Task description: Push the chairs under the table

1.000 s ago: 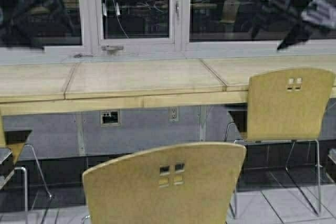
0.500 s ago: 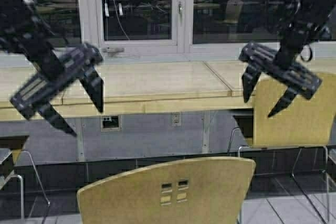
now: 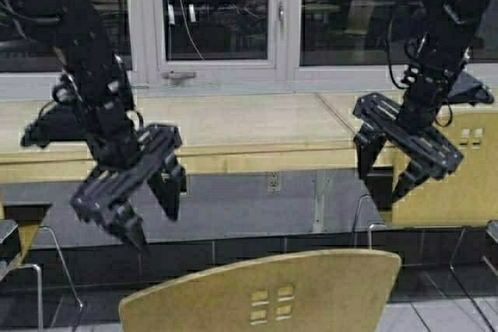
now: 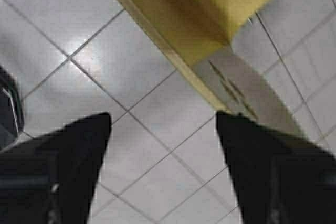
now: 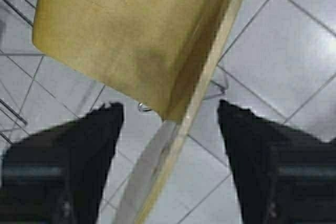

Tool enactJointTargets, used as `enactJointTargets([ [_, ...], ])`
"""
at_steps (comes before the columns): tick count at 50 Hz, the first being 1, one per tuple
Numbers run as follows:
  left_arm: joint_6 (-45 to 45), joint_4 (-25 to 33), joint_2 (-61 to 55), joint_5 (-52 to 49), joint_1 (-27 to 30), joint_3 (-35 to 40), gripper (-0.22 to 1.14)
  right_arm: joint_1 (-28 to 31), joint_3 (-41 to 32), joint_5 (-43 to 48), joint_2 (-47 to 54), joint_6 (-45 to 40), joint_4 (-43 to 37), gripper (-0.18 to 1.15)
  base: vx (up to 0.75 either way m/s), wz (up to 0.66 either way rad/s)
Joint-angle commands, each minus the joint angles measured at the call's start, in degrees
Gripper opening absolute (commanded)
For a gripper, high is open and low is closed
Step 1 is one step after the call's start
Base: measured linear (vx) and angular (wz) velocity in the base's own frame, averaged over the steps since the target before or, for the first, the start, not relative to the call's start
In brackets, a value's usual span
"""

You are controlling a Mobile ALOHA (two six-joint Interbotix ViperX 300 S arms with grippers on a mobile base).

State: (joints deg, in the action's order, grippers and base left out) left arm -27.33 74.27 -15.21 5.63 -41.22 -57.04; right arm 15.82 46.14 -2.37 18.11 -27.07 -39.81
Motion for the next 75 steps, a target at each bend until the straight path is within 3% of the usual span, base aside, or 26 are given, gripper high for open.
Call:
enactJointTargets([
  [1, -2.37, 2.99, -2.11, 0.18, -0.88, 1.05, 0.94, 0.09, -0.26, -0.26, 0.53, 0.00, -2.99, 0.90, 0.10, 0.05],
  [15, -4.92, 7.03, -8.79, -0.09, -3.69, 5.71, 0.94, 0.26, 0.97, -1.14, 3.96, 0.00, -7.03, 0.90, 0.09, 0.06],
  [36, -5.63, 8.00, -14.50, -1.49, -4.83, 10.63, 0.94, 0.35, 0.88, -1.32, 10.72, 0.00, -7.82, 0.90, 0.04, 0.04],
  [75, -7.21, 8.35, -25.93, -0.18, -4.83, 19.51, 0.94, 0.35, -9.58, -1.49, 24.61, 0.88, -7.82, 0.90, 0.00, 0.00],
])
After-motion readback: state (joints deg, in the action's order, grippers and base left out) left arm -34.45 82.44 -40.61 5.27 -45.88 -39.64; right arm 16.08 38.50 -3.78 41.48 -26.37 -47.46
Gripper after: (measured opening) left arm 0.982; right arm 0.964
